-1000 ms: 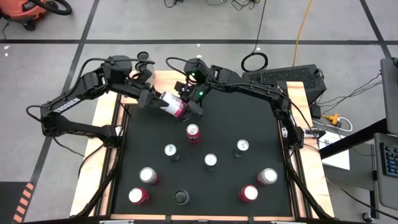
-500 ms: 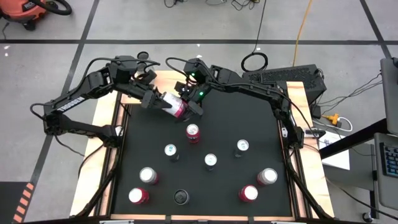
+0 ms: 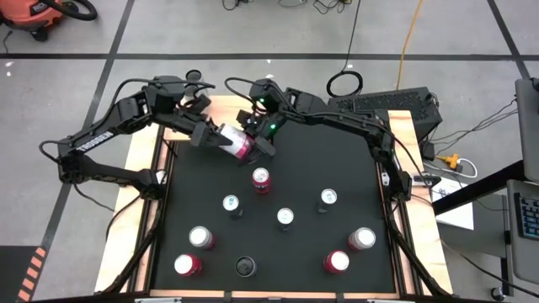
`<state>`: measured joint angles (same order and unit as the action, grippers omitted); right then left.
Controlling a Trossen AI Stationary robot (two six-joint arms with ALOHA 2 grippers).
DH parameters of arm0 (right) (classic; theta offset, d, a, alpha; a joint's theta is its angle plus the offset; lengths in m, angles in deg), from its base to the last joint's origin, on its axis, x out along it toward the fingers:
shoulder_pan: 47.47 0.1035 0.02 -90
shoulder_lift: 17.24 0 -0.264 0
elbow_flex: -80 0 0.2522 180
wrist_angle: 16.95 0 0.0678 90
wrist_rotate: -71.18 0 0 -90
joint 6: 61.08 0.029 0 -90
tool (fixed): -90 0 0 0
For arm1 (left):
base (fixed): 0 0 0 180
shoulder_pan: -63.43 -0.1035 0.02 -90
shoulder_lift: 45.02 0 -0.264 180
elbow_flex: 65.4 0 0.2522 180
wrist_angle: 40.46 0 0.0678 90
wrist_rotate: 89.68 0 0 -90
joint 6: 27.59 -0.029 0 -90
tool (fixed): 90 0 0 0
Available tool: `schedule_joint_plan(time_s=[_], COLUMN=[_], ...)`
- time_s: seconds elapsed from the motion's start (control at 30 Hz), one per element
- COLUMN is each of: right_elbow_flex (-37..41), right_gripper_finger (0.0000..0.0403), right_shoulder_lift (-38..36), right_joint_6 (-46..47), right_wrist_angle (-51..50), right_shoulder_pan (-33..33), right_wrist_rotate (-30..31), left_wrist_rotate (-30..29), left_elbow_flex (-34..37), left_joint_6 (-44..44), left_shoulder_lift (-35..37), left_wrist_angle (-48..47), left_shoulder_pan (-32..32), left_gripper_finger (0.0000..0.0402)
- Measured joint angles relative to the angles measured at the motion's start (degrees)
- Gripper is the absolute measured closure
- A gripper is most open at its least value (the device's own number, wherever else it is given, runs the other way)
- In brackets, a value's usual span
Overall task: Place canned beverage on shelf
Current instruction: Put the top pink soda can on the shelf
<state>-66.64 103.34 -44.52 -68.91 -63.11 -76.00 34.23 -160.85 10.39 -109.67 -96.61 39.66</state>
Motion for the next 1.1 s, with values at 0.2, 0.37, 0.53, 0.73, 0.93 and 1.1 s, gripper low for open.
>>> schedule_joint_plan(time_s=[0.2, 0.37, 0.53, 0.73, 0.93, 1.1], right_elbow_flex=[0.0, -0.1, -0.1, -0.1, -0.1, -0.1], right_gripper_finger=[0.0070, 0.0058, 0.0058, 0.0058, 0.0058, 0.0057], right_shoulder_lift=[-1.1, -1.6, -2.3, -5.4, -9.6, -12.2], right_joint_6=[-0.1, -1.2, -4.2, -11.4, -17.1, -18.2], right_wrist_angle=[-0.9, -4.3, -9.6, -17.4, -23.7, -26.6], right_shoulder_pan=[-0.8, -1.7, -3.1, -4.6, -6.0, -6.9], right_wrist_rotate=[-0.1, -0.8, -1.5, -1.5, -1.2, 1.4], left_wrist_rotate=[0.1, -2.3, -5.3, -13.1, -20.0, -27.0], left_elbow_flex=[0.0, 0.0, 0.0, 0.0, -1.1, -5.7], left_joint_6=[0.8, 1.9, 4.2, 6.2, 5.9, 1.0], left_shoulder_lift=[1.4, 3.6, 6.8, 10.3, 11.5, 9.4], left_wrist_angle=[-0.6, -0.7, -0.5, -3.0, -4.8, -5.4], left_shoulder_pan=[0.0, 0.0, 0.0, 0.0, -1.5, -4.3], left_gripper_finger=[0.0098, 0.0098, 0.0098, 0.0098, 0.0098, 0.0098])
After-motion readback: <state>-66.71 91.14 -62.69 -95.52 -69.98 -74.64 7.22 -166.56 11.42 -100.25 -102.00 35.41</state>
